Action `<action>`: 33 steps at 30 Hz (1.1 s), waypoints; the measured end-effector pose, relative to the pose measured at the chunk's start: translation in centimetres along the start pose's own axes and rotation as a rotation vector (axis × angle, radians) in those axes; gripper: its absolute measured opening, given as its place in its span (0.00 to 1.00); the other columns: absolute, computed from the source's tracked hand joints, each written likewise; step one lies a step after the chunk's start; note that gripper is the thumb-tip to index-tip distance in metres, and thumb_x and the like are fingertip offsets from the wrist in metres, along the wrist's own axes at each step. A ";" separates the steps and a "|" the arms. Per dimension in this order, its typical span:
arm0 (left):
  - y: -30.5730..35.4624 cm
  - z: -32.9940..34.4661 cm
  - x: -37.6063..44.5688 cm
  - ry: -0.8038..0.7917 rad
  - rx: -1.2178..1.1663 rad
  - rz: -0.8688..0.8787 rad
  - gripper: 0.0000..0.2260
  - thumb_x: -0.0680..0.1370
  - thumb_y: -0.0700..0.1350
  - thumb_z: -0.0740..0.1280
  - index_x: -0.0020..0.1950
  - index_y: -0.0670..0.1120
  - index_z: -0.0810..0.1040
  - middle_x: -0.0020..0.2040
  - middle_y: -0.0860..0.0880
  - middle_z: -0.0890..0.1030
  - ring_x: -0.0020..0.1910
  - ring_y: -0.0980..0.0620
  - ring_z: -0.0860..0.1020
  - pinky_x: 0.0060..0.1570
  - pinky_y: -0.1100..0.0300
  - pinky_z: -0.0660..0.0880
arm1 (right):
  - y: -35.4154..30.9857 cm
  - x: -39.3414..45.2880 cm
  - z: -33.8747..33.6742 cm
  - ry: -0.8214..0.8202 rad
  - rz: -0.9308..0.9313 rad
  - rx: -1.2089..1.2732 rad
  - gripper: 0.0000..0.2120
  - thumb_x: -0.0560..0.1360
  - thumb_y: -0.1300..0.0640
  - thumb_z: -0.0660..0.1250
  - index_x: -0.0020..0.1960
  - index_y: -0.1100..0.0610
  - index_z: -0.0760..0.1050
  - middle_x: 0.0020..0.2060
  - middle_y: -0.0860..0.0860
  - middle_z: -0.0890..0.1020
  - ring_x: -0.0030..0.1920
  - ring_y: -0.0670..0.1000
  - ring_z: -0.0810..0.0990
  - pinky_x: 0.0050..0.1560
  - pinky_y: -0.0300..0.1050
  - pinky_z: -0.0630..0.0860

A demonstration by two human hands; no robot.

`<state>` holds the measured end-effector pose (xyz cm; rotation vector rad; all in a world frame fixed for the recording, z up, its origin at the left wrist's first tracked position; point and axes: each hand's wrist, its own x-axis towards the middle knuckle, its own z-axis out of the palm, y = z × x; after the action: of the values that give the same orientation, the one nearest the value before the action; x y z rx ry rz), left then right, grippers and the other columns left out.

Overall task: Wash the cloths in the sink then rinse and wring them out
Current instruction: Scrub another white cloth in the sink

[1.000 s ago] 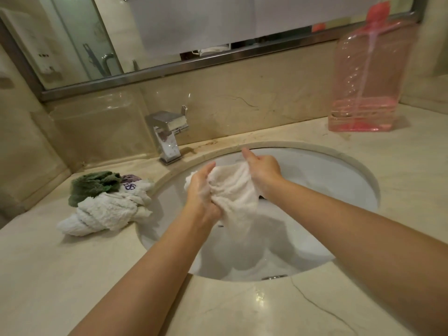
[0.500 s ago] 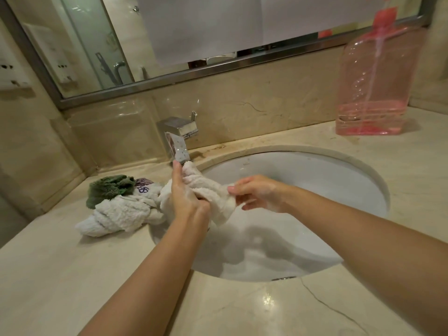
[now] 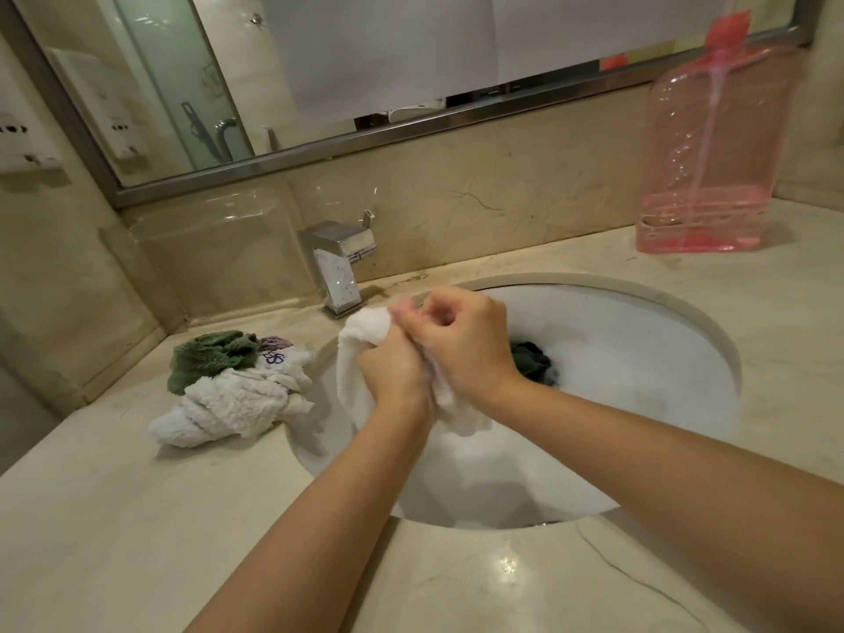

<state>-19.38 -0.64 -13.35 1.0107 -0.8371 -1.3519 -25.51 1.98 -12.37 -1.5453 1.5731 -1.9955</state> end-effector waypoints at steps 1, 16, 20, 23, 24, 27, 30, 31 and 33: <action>0.0 0.3 -0.4 -0.026 -0.005 -0.023 0.11 0.76 0.48 0.69 0.36 0.45 0.78 0.31 0.49 0.81 0.34 0.49 0.81 0.33 0.59 0.75 | 0.3 0.6 0.0 0.023 0.037 -0.060 0.23 0.72 0.49 0.74 0.25 0.50 0.65 0.20 0.44 0.68 0.25 0.44 0.66 0.32 0.39 0.65; 0.4 -1.2 0.0 -0.089 -0.121 -0.303 0.14 0.81 0.49 0.55 0.39 0.46 0.70 0.27 0.47 0.76 0.32 0.49 0.76 0.33 0.55 0.70 | -0.8 -2.6 1.1 -0.181 -0.338 -0.404 0.09 0.68 0.64 0.68 0.30 0.58 0.78 0.23 0.52 0.75 0.26 0.53 0.70 0.28 0.36 0.63; 0.9 -0.7 -0.6 -0.108 -0.134 -0.404 0.14 0.82 0.48 0.57 0.40 0.45 0.73 0.23 0.49 0.76 0.25 0.51 0.76 0.22 0.67 0.70 | 1.1 0.7 0.6 -0.125 -0.179 -0.628 0.17 0.78 0.59 0.57 0.31 0.54 0.68 0.30 0.52 0.73 0.37 0.58 0.77 0.34 0.44 0.60; -0.3 -1.3 0.1 -0.118 -0.050 -0.306 0.15 0.84 0.46 0.51 0.40 0.44 0.68 0.19 0.52 0.75 0.25 0.51 0.77 0.17 0.67 0.69 | 0.1 -2.1 1.7 -0.077 -0.402 -0.389 0.17 0.72 0.57 0.56 0.27 0.56 0.73 0.21 0.53 0.73 0.22 0.55 0.72 0.26 0.38 0.63; -0.6 -1.4 0.4 -0.137 -0.074 -0.288 0.15 0.84 0.46 0.50 0.40 0.45 0.67 0.19 0.52 0.74 0.26 0.51 0.77 0.21 0.65 0.71 | 0.0 -3.1 1.9 -0.071 -0.472 -0.351 0.17 0.71 0.57 0.57 0.26 0.57 0.75 0.19 0.53 0.73 0.21 0.54 0.71 0.25 0.37 0.65; 0.2 -0.7 -0.5 -0.146 -0.075 -0.340 0.14 0.83 0.47 0.54 0.40 0.44 0.70 0.22 0.49 0.76 0.33 0.48 0.73 0.32 0.57 0.71 | 0.5 -0.7 0.8 -0.059 -0.362 -0.457 0.16 0.72 0.61 0.60 0.26 0.56 0.73 0.21 0.54 0.73 0.23 0.54 0.68 0.27 0.39 0.61; 0.8 0.2 -1.2 -0.189 -0.059 -0.467 0.16 0.82 0.49 0.57 0.39 0.43 0.74 0.26 0.46 0.77 0.25 0.49 0.78 0.27 0.64 0.74 | 1.5 1.2 -0.5 -0.171 -0.034 -0.499 0.23 0.80 0.58 0.57 0.26 0.53 0.62 0.26 0.53 0.70 0.33 0.55 0.69 0.33 0.45 0.59; 0.8 0.1 -1.3 -0.199 -0.041 -0.486 0.17 0.82 0.50 0.58 0.40 0.42 0.75 0.26 0.45 0.78 0.24 0.49 0.79 0.26 0.63 0.75 | 1.9 1.2 -0.9 -0.183 0.014 -0.490 0.23 0.81 0.56 0.56 0.27 0.53 0.61 0.26 0.52 0.69 0.34 0.55 0.69 0.34 0.46 0.59; 1.0 -0.1 -1.4 -0.252 0.024 -0.516 0.17 0.81 0.53 0.60 0.44 0.40 0.78 0.31 0.43 0.81 0.27 0.47 0.81 0.30 0.58 0.78 | 2.2 1.4 -1.6 -0.151 0.055 -0.490 0.23 0.82 0.54 0.55 0.28 0.55 0.61 0.26 0.50 0.69 0.33 0.54 0.67 0.34 0.47 0.59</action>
<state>-19.05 0.71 -12.35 1.1365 -0.8083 -1.9422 -28.34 1.10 -13.10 -1.7341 2.1168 -1.4895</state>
